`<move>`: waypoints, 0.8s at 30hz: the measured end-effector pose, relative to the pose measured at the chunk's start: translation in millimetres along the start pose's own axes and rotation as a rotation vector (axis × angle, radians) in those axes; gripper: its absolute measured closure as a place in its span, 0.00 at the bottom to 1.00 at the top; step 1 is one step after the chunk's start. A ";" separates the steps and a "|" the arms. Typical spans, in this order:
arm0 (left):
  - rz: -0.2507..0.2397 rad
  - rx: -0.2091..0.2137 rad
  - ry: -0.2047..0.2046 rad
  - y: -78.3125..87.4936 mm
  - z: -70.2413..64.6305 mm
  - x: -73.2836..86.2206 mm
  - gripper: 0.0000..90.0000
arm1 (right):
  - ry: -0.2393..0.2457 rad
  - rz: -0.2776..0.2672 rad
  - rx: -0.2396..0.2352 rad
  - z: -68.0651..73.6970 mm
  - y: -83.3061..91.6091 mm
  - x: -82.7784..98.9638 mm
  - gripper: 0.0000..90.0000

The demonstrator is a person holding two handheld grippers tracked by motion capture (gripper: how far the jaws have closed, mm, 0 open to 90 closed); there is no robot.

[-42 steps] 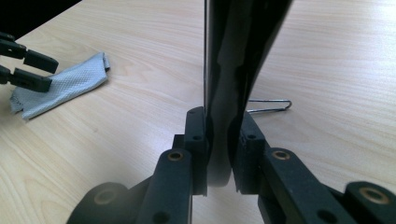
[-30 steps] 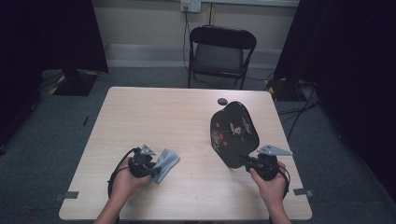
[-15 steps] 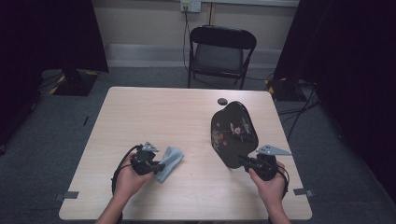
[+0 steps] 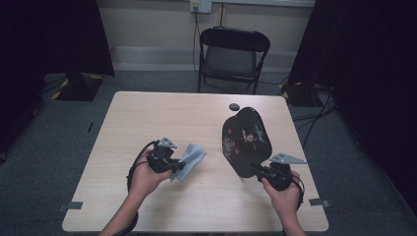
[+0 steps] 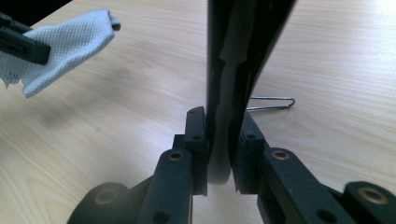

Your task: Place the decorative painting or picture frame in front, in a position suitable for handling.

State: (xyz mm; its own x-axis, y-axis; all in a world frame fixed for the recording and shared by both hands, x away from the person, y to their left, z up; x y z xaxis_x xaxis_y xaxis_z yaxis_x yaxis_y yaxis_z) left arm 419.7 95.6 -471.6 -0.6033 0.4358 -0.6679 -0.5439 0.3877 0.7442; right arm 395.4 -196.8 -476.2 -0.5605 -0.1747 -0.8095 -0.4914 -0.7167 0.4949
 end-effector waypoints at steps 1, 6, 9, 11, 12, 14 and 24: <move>-0.004 0.000 -0.010 0.3 -1.3 -4.2 0.87 | -0.003 0.001 0.001 0.3 0.1 0.1 0.88; -0.029 0.001 -0.019 1.0 -4.3 -23.0 0.87 | -0.002 -0.001 0.006 0.8 -0.1 0.2 0.88; -0.041 0.013 -0.017 0.2 -6.8 -33.8 0.87 | -0.004 0.000 0.006 0.8 0.0 0.4 0.88; -0.050 0.015 -0.010 -0.6 -8.7 -37.7 0.87 | -0.004 0.000 0.006 0.9 0.0 0.4 0.88; -0.053 0.018 -0.018 -0.9 -10.1 -42.2 0.87 | -0.004 0.000 0.006 0.9 -0.1 0.4 0.88; -0.067 0.025 -0.029 -1.6 -13.3 -52.4 0.87 | -0.004 0.001 0.007 1.2 -0.2 0.4 0.88; -0.086 0.050 -0.045 -5.3 -26.4 -77.0 0.87 | -0.004 0.001 0.007 0.9 -0.3 0.1 0.88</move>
State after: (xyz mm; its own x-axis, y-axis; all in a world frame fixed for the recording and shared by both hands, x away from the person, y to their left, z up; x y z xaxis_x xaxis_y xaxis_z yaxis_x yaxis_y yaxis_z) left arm 453.6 38.6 -424.2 -0.5283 0.4350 -0.7291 -0.5619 0.4647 0.6844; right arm 394.9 -196.0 -476.1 -0.5633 -0.1726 -0.8080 -0.4954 -0.7121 0.4974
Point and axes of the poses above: each handheld gripper's, and its own axes: y roughly backward along the jaws, x roughly out of its underside, z roughly to its left, the point moved 7 cm from there along -y, roughly forward along the jaws, and after that the axes turned 14 degrees about -x, right-handed, at the moved point
